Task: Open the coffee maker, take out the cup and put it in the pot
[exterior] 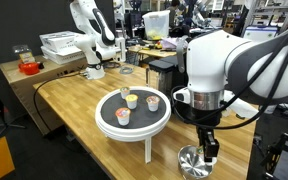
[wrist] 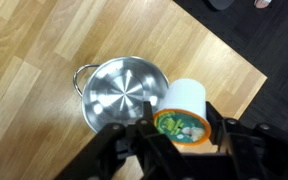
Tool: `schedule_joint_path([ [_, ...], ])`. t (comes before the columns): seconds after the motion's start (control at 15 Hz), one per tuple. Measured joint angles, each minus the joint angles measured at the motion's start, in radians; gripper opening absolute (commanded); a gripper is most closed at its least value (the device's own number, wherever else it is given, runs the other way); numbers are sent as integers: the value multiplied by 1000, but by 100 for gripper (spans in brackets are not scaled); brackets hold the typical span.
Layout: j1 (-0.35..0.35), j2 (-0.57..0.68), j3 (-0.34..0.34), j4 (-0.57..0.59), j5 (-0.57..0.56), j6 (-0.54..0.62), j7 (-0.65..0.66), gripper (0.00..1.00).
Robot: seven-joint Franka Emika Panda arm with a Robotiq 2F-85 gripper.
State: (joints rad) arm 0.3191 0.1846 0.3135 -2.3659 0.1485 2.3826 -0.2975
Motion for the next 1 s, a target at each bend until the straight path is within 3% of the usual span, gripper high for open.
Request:
schedule_joint_path([
  [1.0,-70,144,2,60,78,1,-91,26],
])
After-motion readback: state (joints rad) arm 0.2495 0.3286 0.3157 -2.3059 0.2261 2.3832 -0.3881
